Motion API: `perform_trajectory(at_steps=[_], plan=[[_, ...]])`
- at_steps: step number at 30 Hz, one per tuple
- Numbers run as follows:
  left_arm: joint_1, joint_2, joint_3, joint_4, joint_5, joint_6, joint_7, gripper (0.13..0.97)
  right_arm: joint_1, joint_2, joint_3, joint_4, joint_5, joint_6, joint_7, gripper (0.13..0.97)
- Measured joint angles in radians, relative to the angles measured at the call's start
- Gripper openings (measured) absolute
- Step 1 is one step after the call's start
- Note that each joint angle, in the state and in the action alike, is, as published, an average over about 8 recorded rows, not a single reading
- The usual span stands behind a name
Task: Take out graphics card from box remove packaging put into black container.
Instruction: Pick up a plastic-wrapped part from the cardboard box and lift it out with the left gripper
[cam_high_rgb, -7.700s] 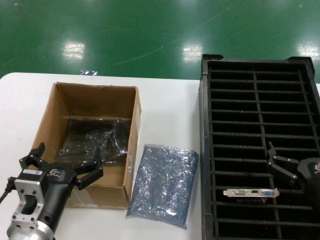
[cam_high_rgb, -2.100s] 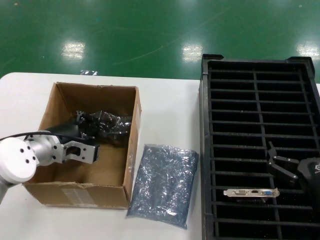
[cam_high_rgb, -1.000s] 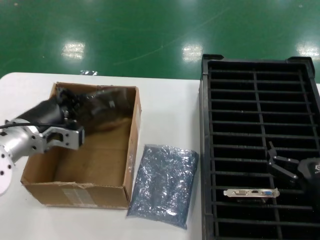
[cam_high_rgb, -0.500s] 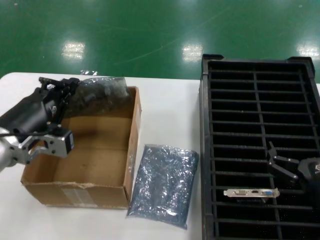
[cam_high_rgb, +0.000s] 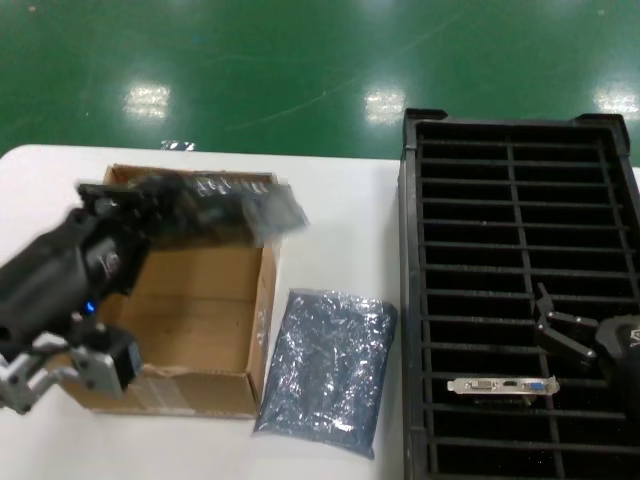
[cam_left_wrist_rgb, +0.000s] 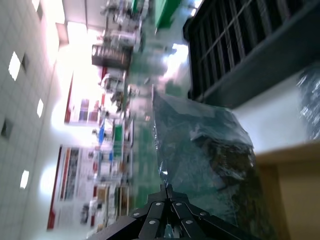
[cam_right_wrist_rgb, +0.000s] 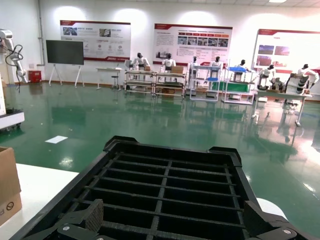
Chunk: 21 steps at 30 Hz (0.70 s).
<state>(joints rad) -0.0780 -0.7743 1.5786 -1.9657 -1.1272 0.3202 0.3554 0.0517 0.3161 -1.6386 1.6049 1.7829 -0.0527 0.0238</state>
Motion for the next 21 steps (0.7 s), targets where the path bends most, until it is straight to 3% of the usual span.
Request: perform_trajectory(at_steps=[5,9,15,21], plan=[[0.07,-0.082,0.044,-0.046,-0.147,-0.06,0.11,0.139,0.0,0.0,0.0,0.0,0.0,0.0,0.0,0.966],[0.108,-0.114,0.057,-0.06,-0.275,-0.063,0.237,0.139,0.0,0.0,0.0,0.0,0.0,0.0,0.0,0.966],[0.141,-0.091,0.025,-0.056,-0.433,0.0,0.429,0.139,0.0,0.0,0.0,0.0,0.0,0.0,0.0,0.966],[0.146,-0.068,0.006,-0.051,-0.485,0.032,0.497,0.139,0.0,0.0,0.0,0.0,0.0,0.0,0.0,0.966]])
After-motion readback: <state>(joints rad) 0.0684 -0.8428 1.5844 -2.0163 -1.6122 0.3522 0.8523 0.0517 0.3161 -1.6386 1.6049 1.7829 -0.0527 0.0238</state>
